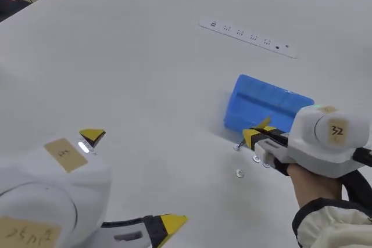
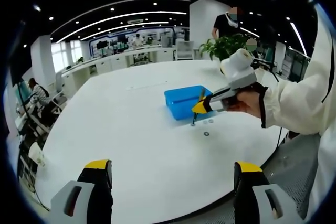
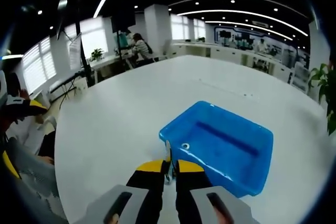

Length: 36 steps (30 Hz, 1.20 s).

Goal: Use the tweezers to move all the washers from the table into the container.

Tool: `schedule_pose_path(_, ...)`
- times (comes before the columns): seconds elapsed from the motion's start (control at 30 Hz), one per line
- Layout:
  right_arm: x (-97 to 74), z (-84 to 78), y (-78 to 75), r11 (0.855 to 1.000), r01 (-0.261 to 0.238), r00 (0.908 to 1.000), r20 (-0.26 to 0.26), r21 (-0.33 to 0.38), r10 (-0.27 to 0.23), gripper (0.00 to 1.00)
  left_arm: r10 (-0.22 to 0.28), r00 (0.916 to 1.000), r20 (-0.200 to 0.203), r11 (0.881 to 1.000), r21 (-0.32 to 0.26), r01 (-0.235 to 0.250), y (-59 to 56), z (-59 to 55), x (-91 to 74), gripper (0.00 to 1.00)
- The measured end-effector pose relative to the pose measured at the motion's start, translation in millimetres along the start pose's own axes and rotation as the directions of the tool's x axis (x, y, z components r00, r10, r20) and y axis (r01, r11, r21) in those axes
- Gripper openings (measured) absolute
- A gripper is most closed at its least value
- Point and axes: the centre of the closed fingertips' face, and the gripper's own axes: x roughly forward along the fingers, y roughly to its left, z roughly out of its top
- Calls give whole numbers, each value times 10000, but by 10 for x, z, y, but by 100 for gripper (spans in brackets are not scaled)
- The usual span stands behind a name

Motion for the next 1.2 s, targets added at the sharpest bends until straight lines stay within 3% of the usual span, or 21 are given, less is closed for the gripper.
schedule_pose_path(0.07, -5, -7, -18, 9995, 122, 9999, 12, -289, -122, 3, 0, 10000, -13, 10000, 28, 0, -3, -3, 1, 99)
schedule_pose_path(0.47, 9, 21, 2, 9991, 34, 9997, -246, -426, -44, 2, 101, 9998, 192, 9998, 151, -104, 20, 72, -35, 99)
schedule_pose_path(0.73, -100, 155, -1, 10000, -33, 10000, 74, -59, 33, 2, 142, 9995, 299, 9997, 175, -147, 12, 104, -57, 99)
schedule_pose_path(1.2, -268, 330, 69, 9997, -13, 9992, 411, -260, 24, 2, 261, 9980, 581, 9989, 366, -283, 16, 182, -135, 99)
